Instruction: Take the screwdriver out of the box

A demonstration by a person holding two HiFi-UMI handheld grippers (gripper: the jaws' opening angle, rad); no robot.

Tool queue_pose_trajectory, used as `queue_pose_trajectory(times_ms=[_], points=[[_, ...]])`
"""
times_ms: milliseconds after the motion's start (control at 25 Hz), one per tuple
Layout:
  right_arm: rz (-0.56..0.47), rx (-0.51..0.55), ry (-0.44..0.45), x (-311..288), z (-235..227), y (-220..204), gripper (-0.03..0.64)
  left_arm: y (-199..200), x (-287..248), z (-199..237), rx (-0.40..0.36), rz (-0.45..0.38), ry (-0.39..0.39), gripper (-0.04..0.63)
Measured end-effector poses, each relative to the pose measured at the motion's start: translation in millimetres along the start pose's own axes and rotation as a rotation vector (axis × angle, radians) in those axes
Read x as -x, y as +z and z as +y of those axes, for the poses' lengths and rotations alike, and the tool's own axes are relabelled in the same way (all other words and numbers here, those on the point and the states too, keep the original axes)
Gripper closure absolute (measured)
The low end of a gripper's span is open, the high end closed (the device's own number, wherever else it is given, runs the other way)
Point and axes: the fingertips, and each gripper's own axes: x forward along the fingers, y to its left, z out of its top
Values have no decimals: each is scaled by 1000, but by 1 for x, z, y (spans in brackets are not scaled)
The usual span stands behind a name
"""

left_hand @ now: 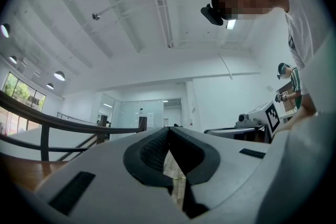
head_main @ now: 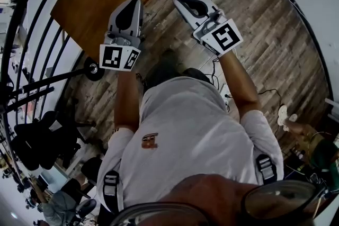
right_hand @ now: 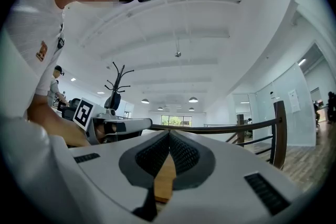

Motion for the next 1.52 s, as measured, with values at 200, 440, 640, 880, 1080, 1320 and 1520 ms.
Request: queue_pose_trajectory(times_ms=[200,440,640,880,1080,1320,1520], points=[[18,10,16,-35,-47,-25,586,-26,-44,40,-10,1,14,575],[33,40,21,-88,-90,-30,584,-34,-82,90,-27,-7,10,576],[-4,64,32,-127,-131,-28,584,-45,-119,127,-14,-10,18,576],[-7,79,46,-169,-171,-25,584,-46,-151,164,-17,-16,33,577],[15,104,80,-211,-194,-31,585,-50,-173,202,-15,-22,41,575],[72,152,147,-254,-212,-49,584,-67,-192,244,0,-16,61,577],[128,192,182,-300,-236,-63,584,-78,-212,285,13,-8,64,576]])
